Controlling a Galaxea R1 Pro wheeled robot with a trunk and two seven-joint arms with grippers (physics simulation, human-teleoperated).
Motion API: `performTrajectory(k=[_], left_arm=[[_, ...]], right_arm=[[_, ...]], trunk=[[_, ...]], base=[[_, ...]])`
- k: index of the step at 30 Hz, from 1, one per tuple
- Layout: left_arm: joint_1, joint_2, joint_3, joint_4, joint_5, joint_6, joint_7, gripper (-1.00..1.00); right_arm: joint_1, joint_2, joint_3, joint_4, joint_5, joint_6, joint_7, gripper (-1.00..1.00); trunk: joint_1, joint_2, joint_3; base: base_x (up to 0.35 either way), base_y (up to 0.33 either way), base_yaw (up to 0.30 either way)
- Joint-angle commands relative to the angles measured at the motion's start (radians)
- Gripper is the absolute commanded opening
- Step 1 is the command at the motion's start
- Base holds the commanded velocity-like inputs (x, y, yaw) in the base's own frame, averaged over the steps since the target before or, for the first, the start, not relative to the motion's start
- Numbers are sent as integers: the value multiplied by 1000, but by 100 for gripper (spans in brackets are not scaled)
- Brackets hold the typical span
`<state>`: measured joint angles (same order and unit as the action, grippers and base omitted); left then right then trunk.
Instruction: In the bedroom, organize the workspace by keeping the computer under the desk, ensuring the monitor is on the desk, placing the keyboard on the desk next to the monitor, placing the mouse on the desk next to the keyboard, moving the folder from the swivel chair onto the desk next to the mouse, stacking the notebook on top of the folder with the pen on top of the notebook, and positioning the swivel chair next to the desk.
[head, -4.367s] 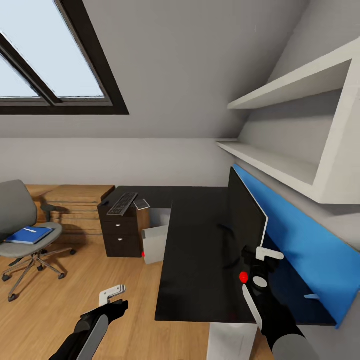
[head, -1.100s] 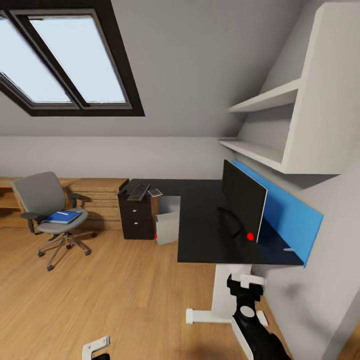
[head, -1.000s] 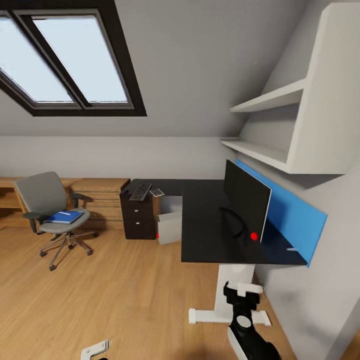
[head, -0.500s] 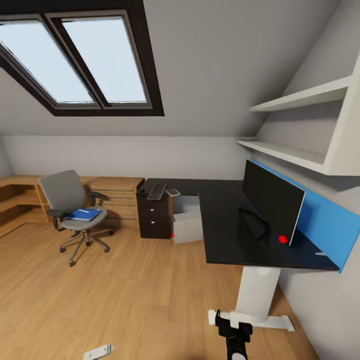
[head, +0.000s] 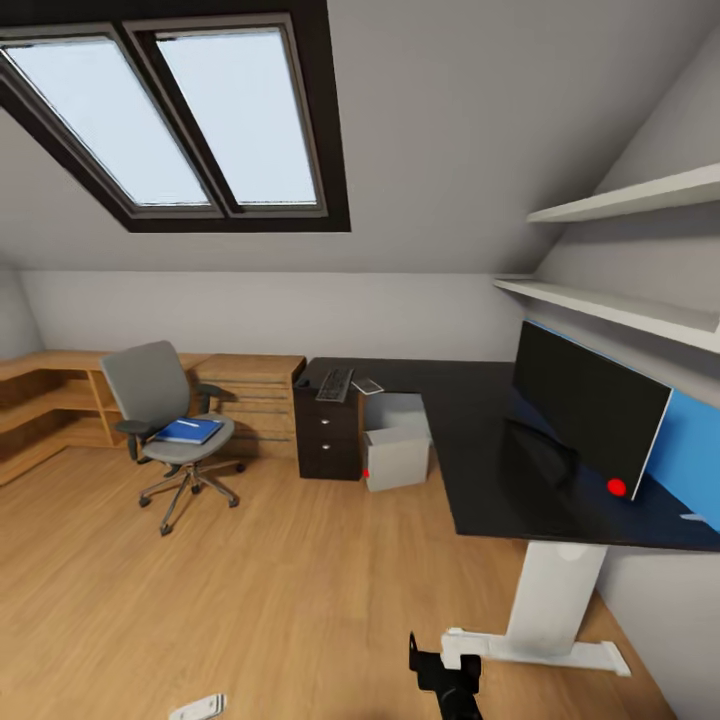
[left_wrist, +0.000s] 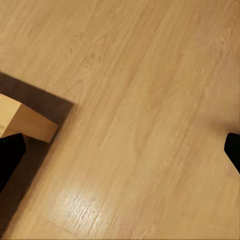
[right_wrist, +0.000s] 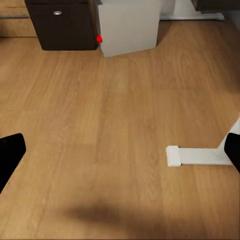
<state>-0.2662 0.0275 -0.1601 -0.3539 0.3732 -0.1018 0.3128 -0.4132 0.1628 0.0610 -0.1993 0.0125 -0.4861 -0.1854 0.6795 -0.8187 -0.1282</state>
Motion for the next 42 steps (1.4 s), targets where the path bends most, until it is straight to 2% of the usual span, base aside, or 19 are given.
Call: performTrajectory(k=[1, 12, 24, 35, 36, 37, 42], left_arm=[[-1, -3, -9, 1, 7, -4, 5, 100], [-1, -5, -9, 3, 5, -3, 5, 100], [-1, -6, -9, 3, 4, -4, 5, 100], [-1, -6, -9, 3, 5, -7, 6, 100], [-1, -6, -9, 3, 4, -11, 6, 100], [-1, -6, -9, 4, 5, -42, 5, 100], [-1, -6, -9, 27, 4, -56, 5, 100]], right_arm=[[-1, 0, 6, 2, 2, -18, -8, 100], [-1, 1, 8, 21, 4, -28, -8, 100], [-1, 1, 10, 23, 4, -28, -8, 100], [-1, 0, 8, 23, 4, -26, -8, 100], [-1, 0, 8, 23, 4, -26, -8, 100], [-1, 0, 8, 23, 4, -27, -8, 100], [-1, 1, 8, 23, 3, -26, -8, 100]], trunk=[[1, -1, -2], [1, -1, -3], [1, -1, -20], [1, -1, -38], [1, -1, -39], [1, -1, -41], [1, -1, -49]], base=[[223, 270, 0], [259, 242, 0], [276, 220, 0], [80, 19, 0], [40, 7, 0], [257, 61, 0], [298, 71, 0]])
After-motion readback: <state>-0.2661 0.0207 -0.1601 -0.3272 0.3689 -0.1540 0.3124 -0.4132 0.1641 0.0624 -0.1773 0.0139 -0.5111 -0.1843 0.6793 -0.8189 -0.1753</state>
